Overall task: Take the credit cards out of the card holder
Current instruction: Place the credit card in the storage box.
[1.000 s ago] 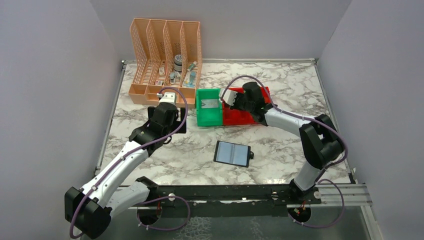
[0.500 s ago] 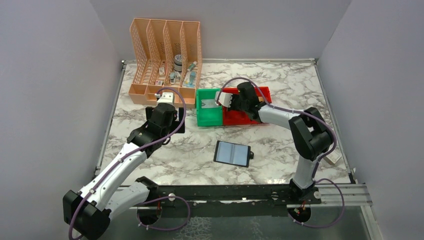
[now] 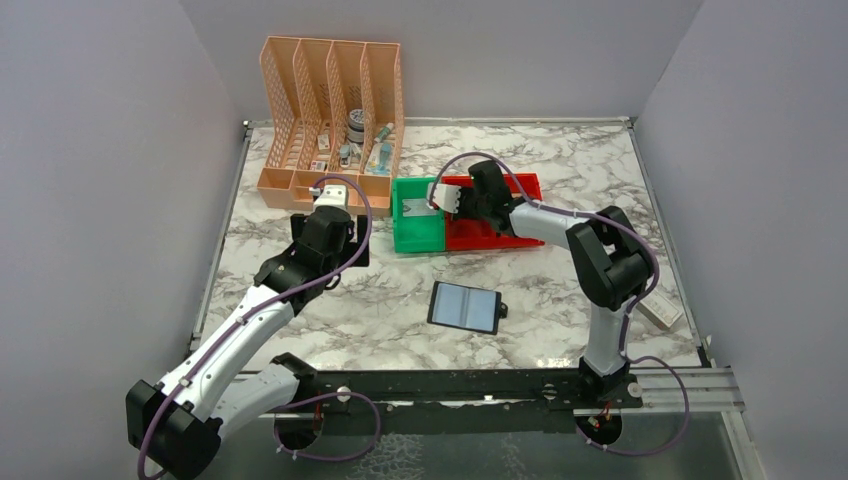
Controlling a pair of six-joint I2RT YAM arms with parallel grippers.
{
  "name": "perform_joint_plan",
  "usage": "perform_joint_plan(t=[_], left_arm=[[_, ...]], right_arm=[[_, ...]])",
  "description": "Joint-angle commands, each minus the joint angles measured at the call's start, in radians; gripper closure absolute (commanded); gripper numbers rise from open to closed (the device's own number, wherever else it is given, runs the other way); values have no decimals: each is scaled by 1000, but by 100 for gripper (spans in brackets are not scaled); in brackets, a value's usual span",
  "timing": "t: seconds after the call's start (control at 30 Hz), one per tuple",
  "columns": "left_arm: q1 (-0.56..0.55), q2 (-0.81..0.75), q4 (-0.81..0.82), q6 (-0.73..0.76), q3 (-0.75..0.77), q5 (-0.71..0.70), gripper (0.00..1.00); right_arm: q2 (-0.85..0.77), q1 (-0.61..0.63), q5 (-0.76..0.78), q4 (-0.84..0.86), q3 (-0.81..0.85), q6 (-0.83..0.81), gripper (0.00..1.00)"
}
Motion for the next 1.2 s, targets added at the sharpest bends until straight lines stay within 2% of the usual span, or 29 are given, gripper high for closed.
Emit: perform_joint_plan(t=[0.0, 0.1, 0.13, 0.5, 0.63, 0.73, 0.77, 0.8, 0.83, 0.87, 0.93, 0.97, 1.0, 1.07, 1.17], left_arm=[[8, -1, -10, 5, -6, -28, 1], [8, -2, -10, 4, -6, -28, 1], [8, -2, -9, 3, -6, -28, 1], [7, -1, -11, 3, -7, -25, 1], [8, -1, -10, 3, -5, -20, 1], [8, 0, -10, 5, -4, -19, 1], [7, 1, -10, 5, -4, -19, 1], [8, 0, -10, 4, -4, -18, 1], [8, -1, -10, 3, -5, -18, 1], [8, -2, -9, 3, -5, -18, 1], [8, -7, -10, 3, -6, -17, 1], [8, -7, -10, 3, -6, -15, 1], [9, -8, -10, 3, -7, -14, 1], [9, -7, -9, 3, -6, -8, 1], [9, 0, -9, 3, -4, -1, 1]], right_arm=[[9, 0, -41, -49, 27, -21, 95], [-5, 0, -85, -68, 24, -20, 81], [-2, 0, -79, -68, 26, -18, 80], [13, -10, -16, -34, 36, 34, 80], [-26, -12, -18, 15, 22, 120, 79], [-104, -12, -39, 78, -6, 277, 76], [-146, -13, -43, 119, -33, 356, 68], [-199, -12, -39, 196, -82, 446, 55], [-257, -12, -35, 303, -155, 570, 36], [-329, -13, -35, 442, -249, 691, 27], [-457, -13, -22, 658, -406, 920, 17], [-513, -13, 14, 687, -448, 1038, 10], [-564, -13, 64, 665, -472, 1186, 9], [-658, -14, 133, 510, -484, 1424, 7], [-756, -13, 14, 387, -509, 1457, 2]])
